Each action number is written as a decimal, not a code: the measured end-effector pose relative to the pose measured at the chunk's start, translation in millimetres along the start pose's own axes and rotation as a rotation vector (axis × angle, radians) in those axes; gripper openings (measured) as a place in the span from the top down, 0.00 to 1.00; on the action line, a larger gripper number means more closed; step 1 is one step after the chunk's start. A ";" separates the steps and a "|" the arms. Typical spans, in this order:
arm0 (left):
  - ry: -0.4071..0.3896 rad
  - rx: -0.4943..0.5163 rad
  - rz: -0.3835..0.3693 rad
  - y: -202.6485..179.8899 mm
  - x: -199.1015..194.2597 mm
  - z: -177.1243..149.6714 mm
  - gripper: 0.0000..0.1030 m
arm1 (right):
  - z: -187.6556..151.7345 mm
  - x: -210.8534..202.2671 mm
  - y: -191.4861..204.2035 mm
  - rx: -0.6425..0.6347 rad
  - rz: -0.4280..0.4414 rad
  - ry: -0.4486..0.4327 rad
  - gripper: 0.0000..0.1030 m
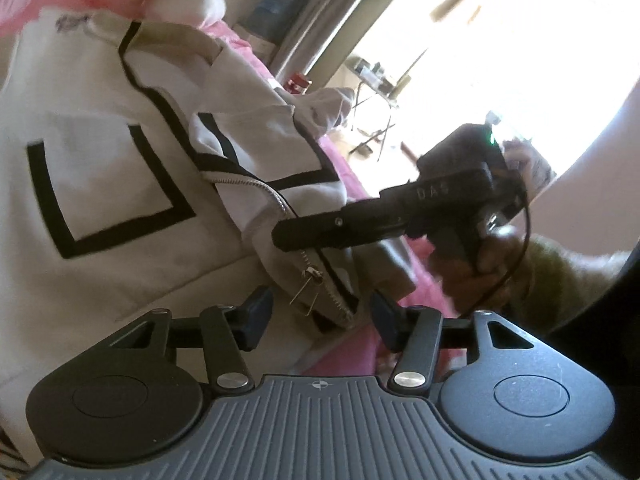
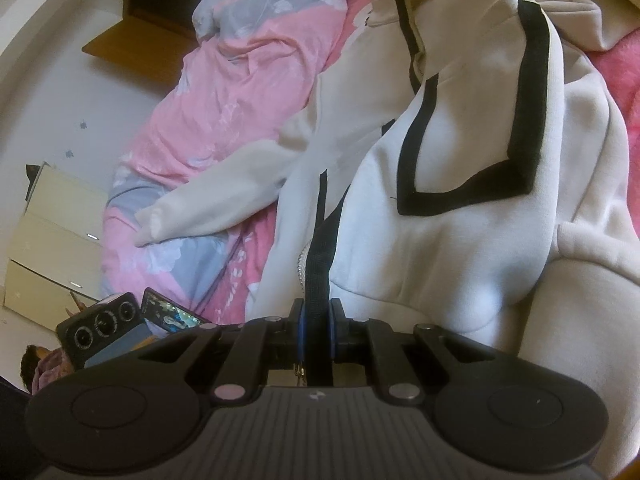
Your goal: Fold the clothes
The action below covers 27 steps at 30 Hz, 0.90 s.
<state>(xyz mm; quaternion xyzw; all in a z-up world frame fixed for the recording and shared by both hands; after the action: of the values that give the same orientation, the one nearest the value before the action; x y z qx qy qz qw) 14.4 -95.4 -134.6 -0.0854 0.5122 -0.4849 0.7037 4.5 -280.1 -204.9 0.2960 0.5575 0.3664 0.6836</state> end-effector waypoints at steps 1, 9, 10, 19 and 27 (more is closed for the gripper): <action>-0.007 -0.034 -0.024 3.2 -0.3 0.7 0.53 | 0.2 0.2 0.0 0.001 0.003 0.001 0.89; -0.031 -0.241 -0.207 18.9 1.5 1.9 0.65 | 0.7 -1.5 -0.8 0.003 0.014 0.003 0.89; -0.031 -0.261 -0.226 19.8 2.3 1.5 0.66 | 0.7 -1.6 -1.0 0.004 0.013 0.002 0.89; -0.024 -0.359 -0.308 23.3 7.7 -2.1 0.95 | 0.8 -1.5 -0.3 0.005 0.015 -0.002 0.89; -0.027 -0.448 -0.377 32.8 13.3 -3.6 0.93 | 1.2 -0.3 1.5 0.001 0.021 -0.002 0.89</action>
<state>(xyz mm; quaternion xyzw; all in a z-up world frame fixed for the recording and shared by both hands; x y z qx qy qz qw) 31.1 -87.4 -164.9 -0.3389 0.5723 -0.4807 0.5715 5.4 -279.5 -203.3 0.3027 0.5538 0.3728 0.6802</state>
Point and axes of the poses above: each gripper's, at about its wrist camera, not at the fingertips, and x roughly the way its jaws point, y to its left, z to its top, the point moved 10 cm from there along x, roughly the way its jaws point, and after that the axes turned 14 degrees about y, right-handed, at the moved point
